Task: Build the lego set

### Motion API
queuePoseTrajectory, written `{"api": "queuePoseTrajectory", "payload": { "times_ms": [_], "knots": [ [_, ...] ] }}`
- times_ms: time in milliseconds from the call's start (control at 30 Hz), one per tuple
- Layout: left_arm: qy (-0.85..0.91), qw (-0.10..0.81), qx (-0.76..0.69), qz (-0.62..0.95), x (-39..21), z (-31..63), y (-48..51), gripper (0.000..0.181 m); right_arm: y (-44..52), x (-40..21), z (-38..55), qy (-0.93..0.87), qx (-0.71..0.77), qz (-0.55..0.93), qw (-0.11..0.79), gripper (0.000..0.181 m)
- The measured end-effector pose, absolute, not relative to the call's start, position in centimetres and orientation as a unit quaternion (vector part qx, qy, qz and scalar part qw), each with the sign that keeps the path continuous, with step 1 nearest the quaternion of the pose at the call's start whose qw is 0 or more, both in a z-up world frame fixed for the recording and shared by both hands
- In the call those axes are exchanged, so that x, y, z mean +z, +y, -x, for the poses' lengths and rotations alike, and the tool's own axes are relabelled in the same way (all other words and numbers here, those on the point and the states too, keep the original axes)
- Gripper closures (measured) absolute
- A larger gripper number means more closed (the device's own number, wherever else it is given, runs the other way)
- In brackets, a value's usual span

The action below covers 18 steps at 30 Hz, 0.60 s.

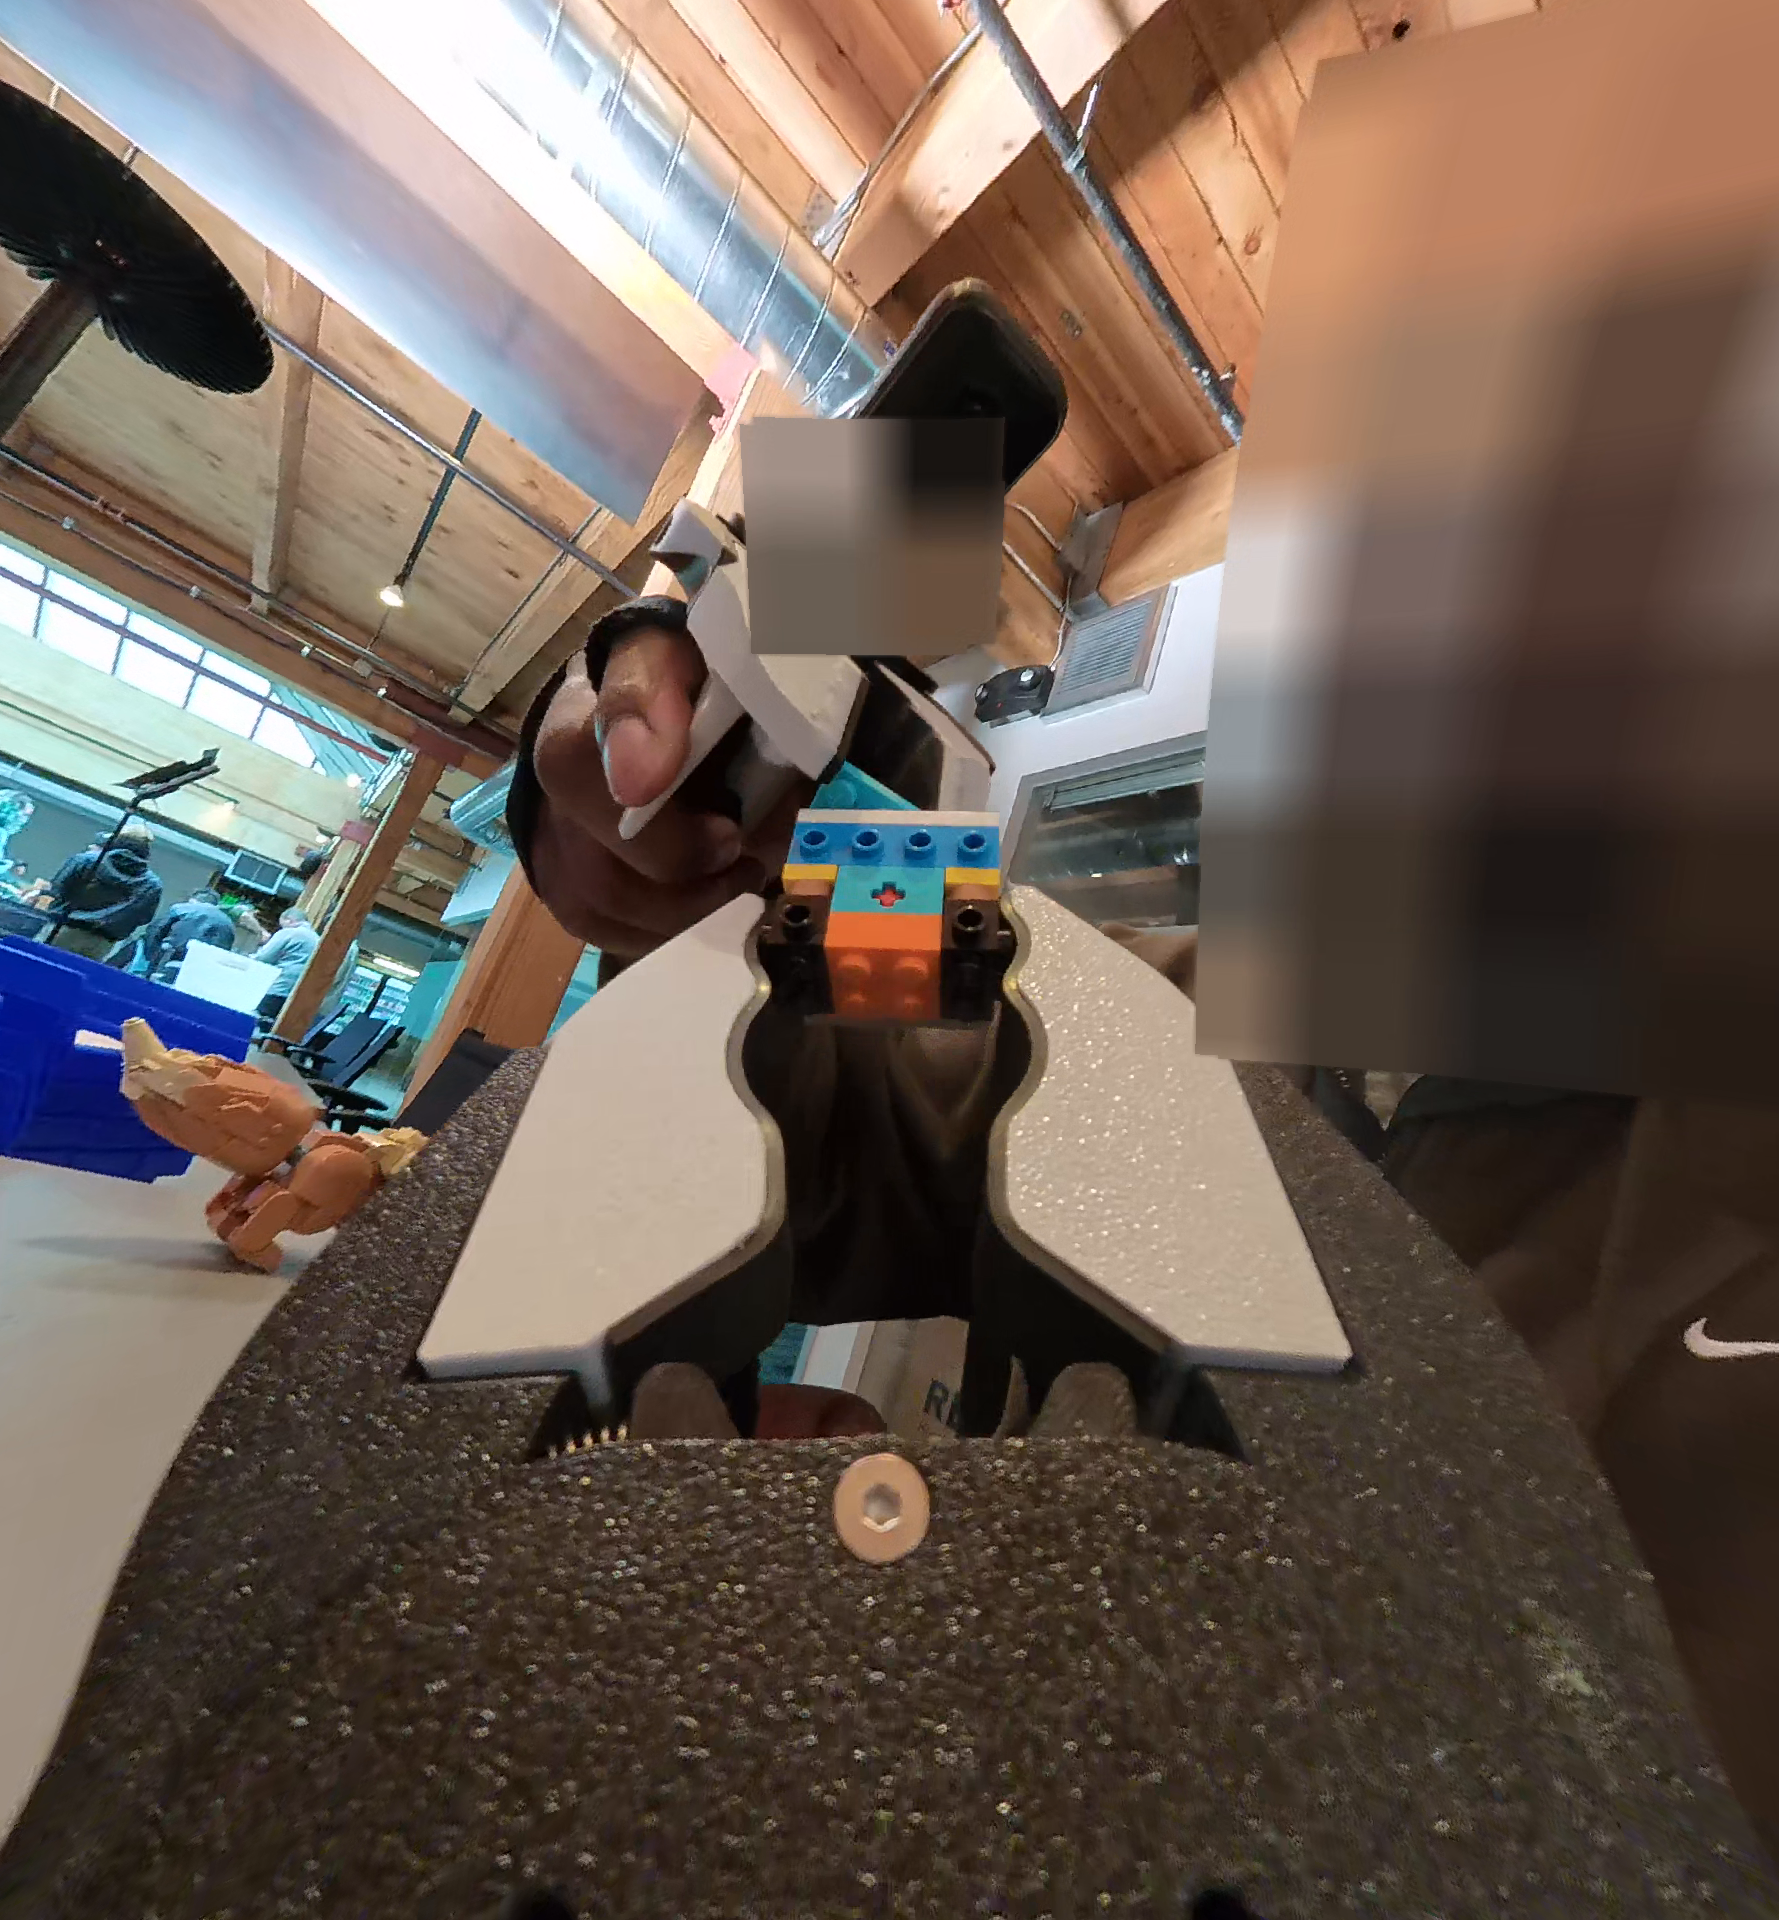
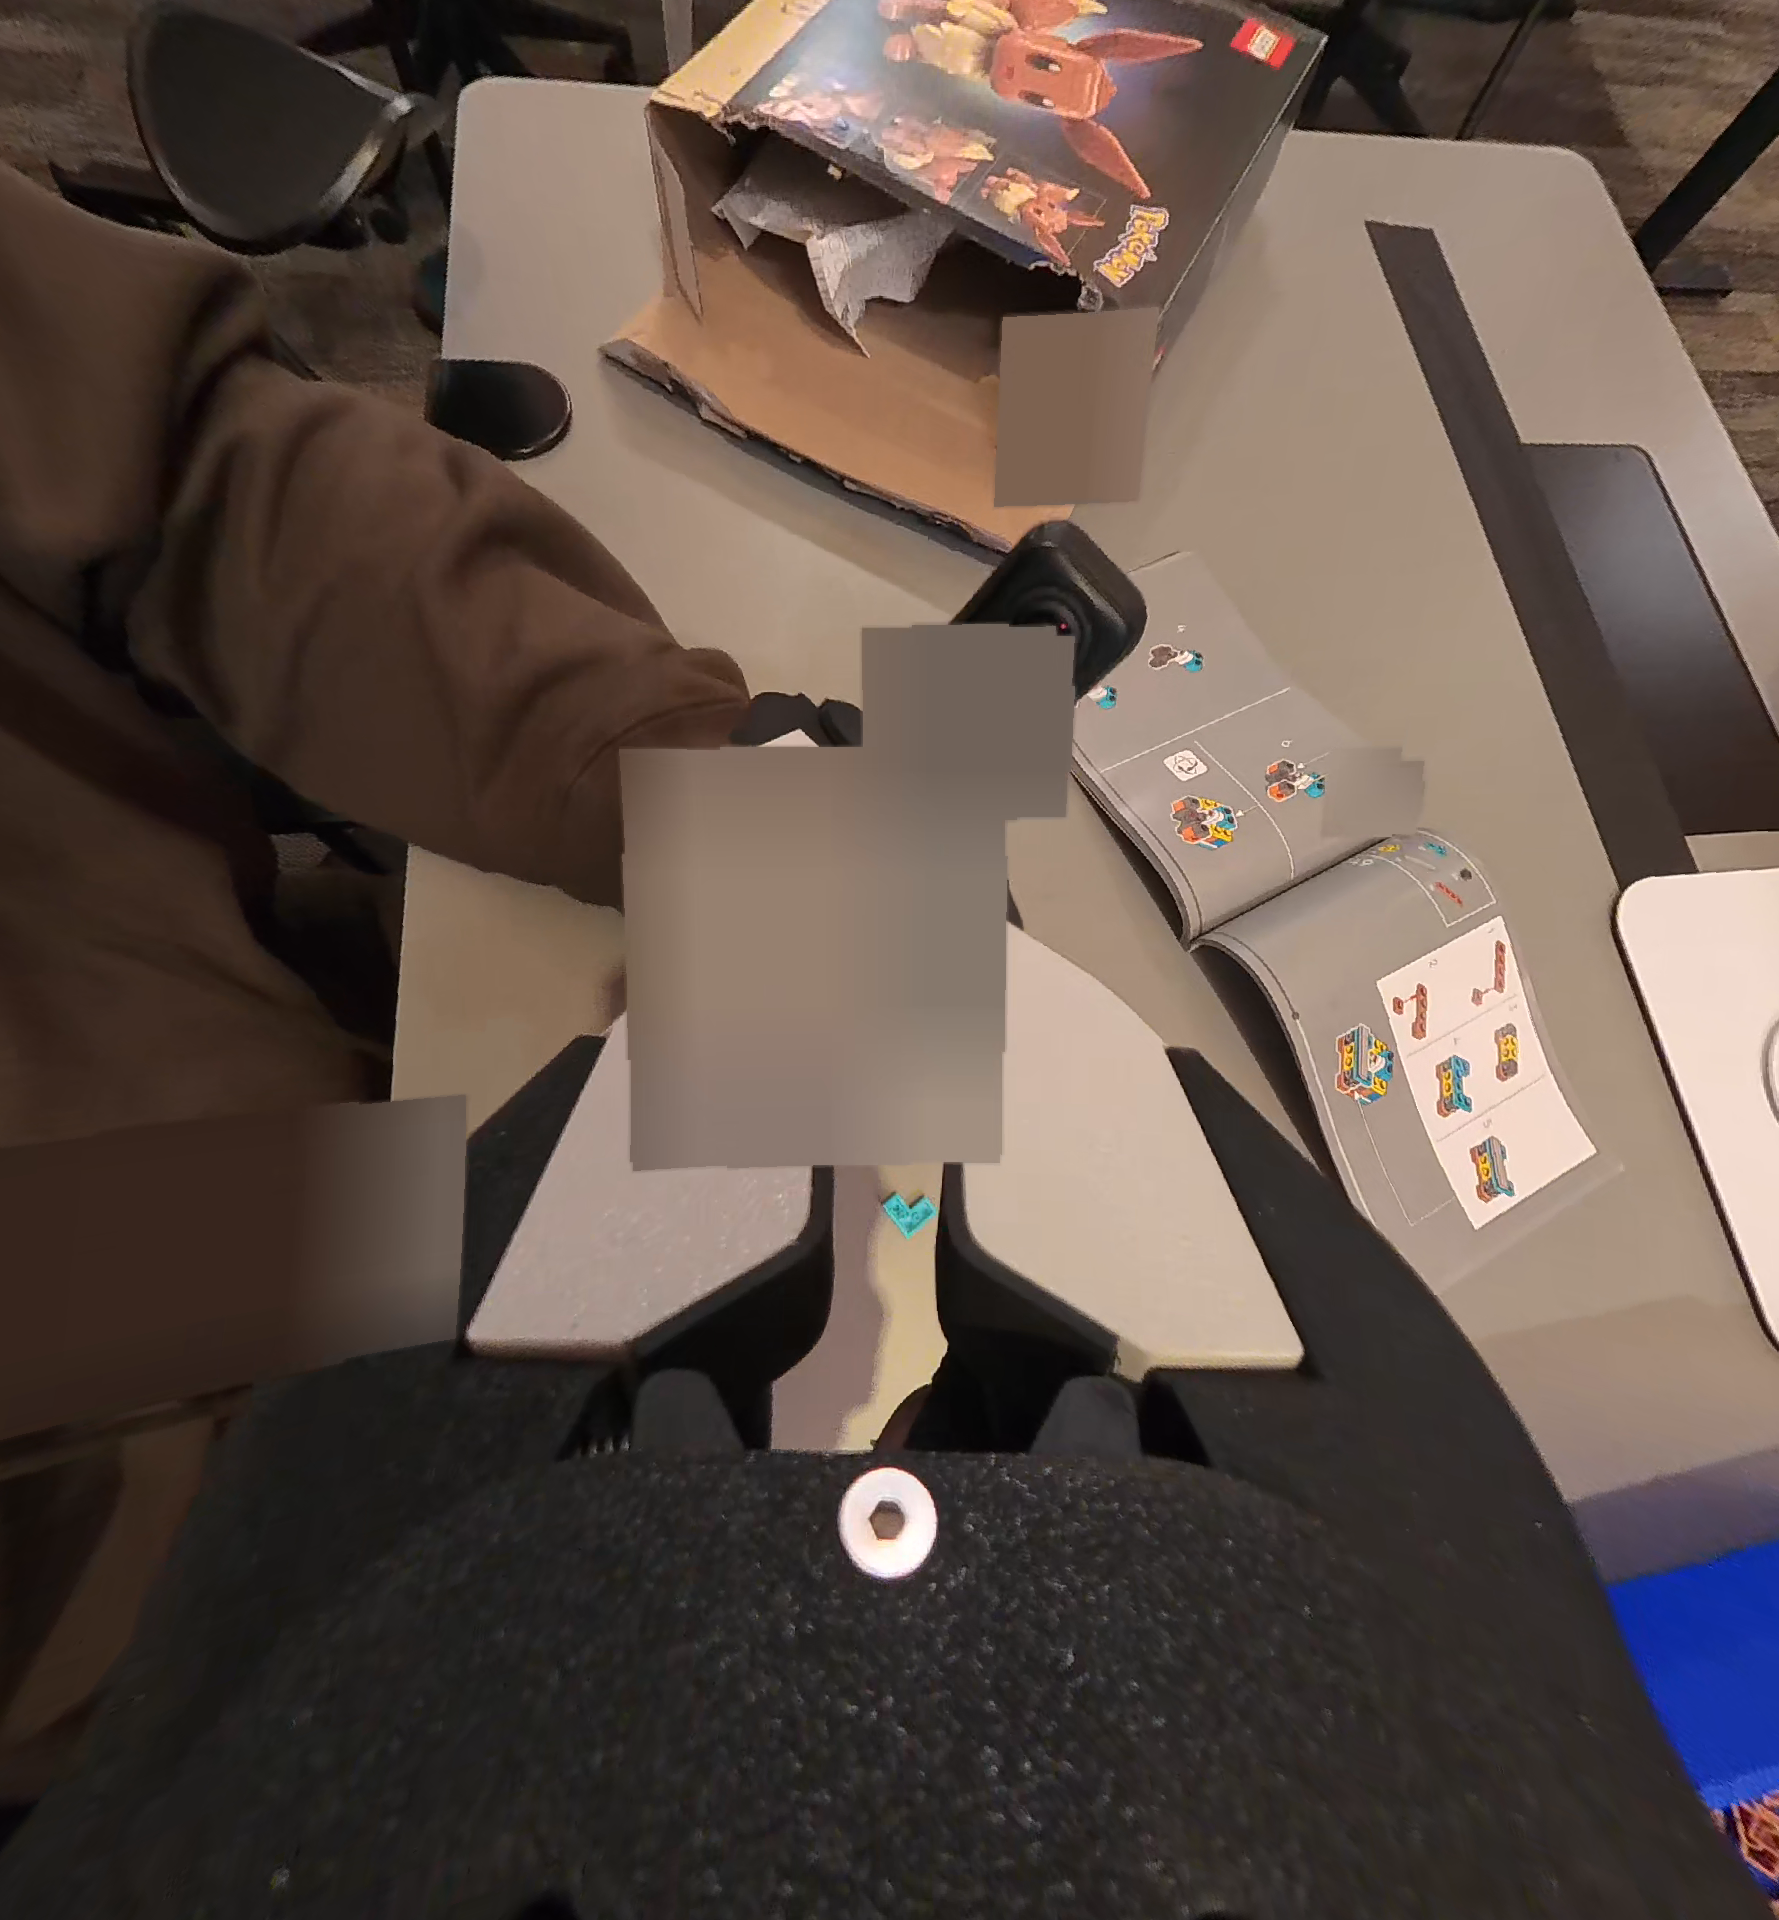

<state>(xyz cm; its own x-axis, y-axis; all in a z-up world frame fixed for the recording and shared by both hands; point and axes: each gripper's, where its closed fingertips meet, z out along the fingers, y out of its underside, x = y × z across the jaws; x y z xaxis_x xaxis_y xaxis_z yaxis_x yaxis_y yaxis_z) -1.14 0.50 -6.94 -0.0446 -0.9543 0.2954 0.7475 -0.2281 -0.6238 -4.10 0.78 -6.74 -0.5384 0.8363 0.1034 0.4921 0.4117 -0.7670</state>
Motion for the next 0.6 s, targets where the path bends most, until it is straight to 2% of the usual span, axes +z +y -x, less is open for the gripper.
{"api": "queuePoseTrajectory", "payload": {
  "times_ms": [367,600],
  "knots": [
    [0.147,0.592,-0.734,0.300,-6.2,1.4,-0.2,0.142,0.3,-6.0,4.5,-0.786,0.401,0.402,0.245,0.159],
    [0.141,0.590,-0.743,0.283,-6.0,1.9,-0.4,0.142,0.6,-3.6,4.3,-0.741,0.484,0.391,0.252,0.157]
  ]
}}
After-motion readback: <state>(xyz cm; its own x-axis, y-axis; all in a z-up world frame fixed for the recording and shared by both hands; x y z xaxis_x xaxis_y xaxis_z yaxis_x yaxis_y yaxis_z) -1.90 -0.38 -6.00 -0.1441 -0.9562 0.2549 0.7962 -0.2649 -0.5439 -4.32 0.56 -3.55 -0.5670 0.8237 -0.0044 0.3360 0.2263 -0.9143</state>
